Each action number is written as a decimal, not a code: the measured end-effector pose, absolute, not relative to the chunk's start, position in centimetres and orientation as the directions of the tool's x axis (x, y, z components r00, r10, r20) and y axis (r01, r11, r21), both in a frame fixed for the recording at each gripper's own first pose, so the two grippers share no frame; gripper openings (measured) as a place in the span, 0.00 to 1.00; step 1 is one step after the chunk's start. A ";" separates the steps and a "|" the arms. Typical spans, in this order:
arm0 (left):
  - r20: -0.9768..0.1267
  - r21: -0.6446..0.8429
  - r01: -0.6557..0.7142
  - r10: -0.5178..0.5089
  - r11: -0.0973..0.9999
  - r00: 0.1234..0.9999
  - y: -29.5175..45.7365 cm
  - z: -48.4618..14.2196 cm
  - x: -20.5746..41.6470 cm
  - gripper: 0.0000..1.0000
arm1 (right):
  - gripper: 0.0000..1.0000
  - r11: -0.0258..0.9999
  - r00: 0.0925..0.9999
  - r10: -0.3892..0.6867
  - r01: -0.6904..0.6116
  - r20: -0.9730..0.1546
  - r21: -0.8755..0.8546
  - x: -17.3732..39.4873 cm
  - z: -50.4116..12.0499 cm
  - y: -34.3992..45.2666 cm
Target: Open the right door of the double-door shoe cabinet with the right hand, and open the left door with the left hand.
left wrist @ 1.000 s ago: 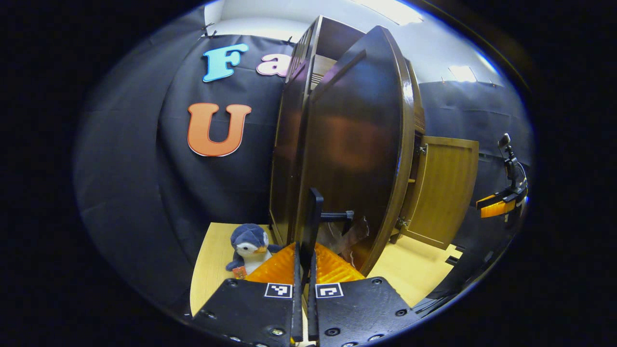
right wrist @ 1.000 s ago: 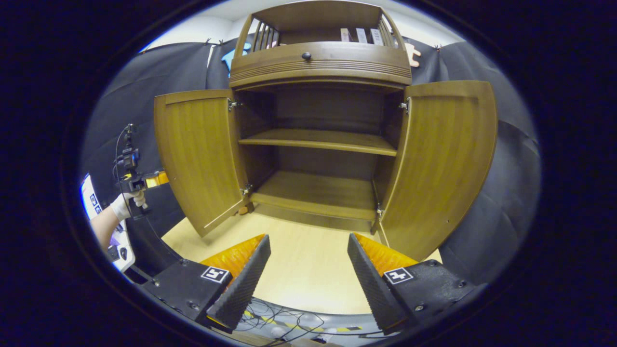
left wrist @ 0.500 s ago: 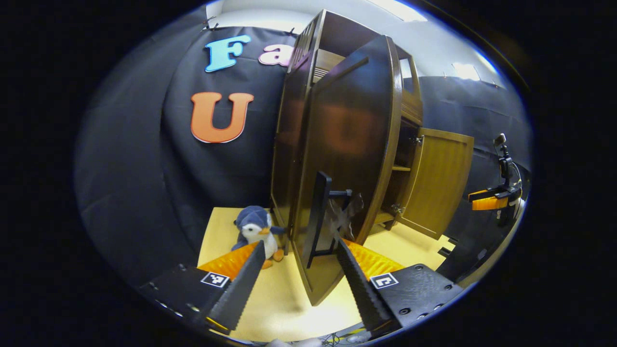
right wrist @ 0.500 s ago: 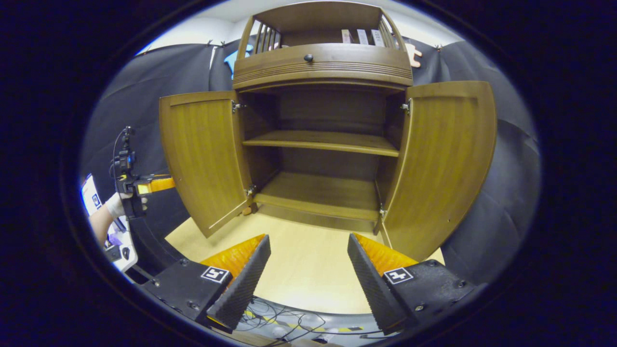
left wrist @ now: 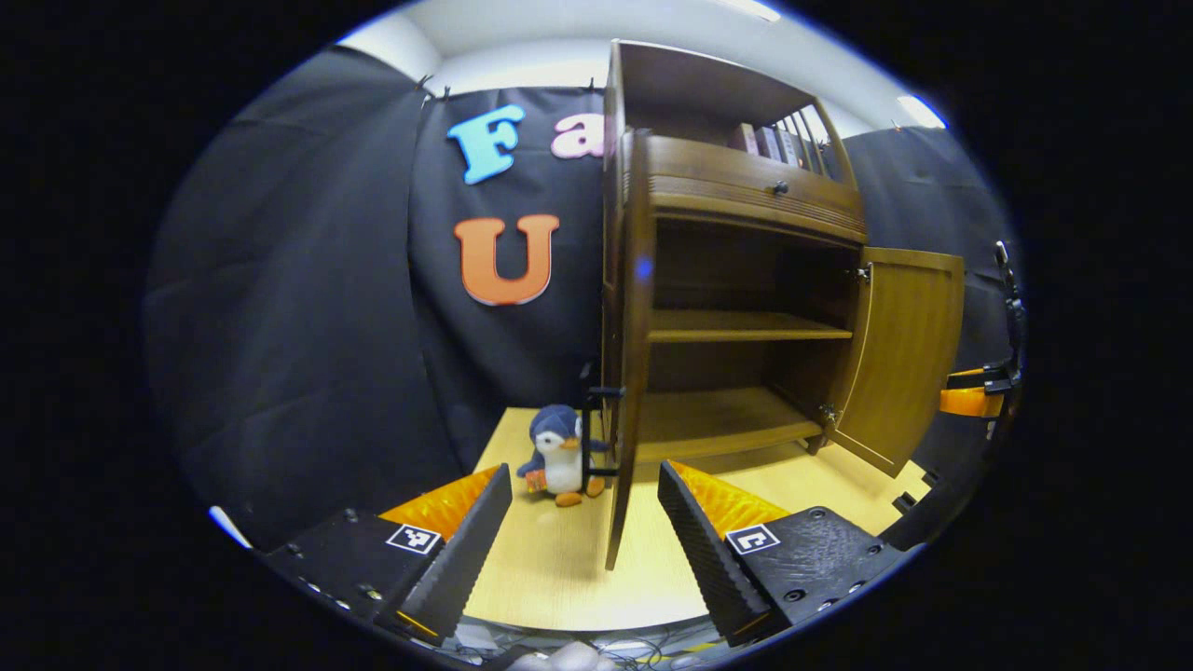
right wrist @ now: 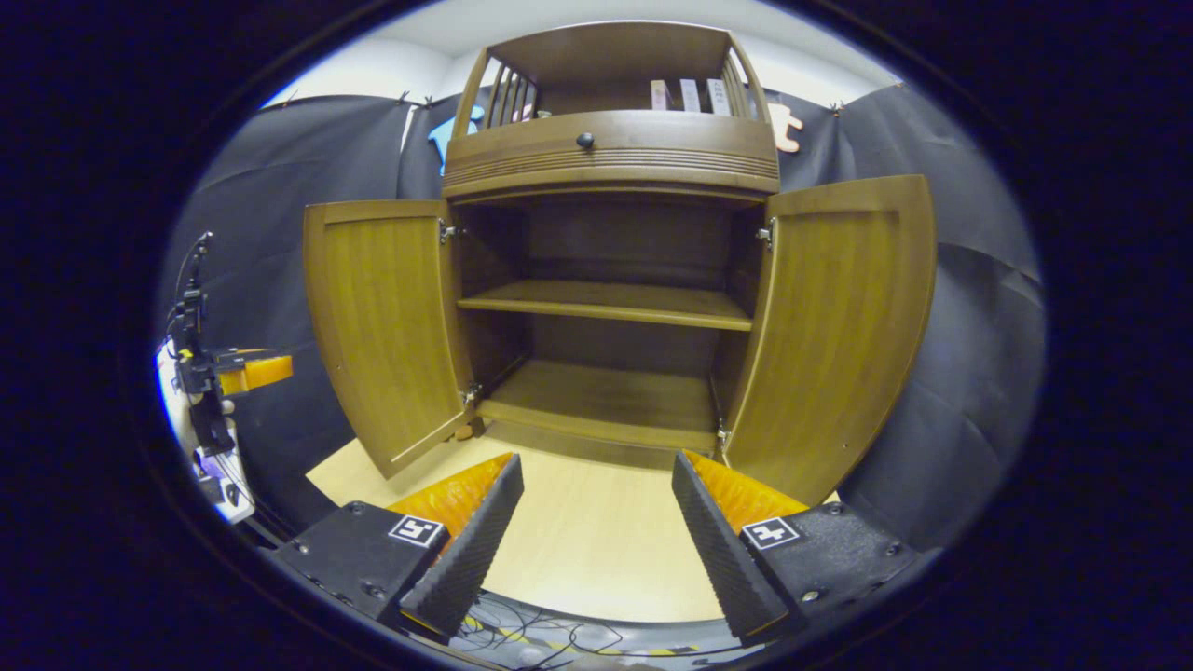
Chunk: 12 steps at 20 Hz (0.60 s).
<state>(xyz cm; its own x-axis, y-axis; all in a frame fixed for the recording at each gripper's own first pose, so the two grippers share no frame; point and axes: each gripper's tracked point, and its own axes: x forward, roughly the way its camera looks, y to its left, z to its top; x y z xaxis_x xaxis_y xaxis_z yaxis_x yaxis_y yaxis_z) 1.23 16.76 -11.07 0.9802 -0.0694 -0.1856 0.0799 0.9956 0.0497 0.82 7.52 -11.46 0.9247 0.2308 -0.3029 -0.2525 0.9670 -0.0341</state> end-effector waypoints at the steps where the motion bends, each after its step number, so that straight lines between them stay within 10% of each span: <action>1: -0.166 0.054 0.084 -0.074 0.995 0.983 15.1 -10.0 1.1 0.95 | 1.00 0.968 0.927 0.230 -0.249 -0.295 -0.028 0.8 -11.4 7.5; 12: -0.074 0.050 -0.024 0.028 0.998 0.997 4.4 -7.2 0.2 0.96 | 1.00 0.992 0.973 0.120 -0.126 -0.196 -0.018 0.9 -8.3 3.5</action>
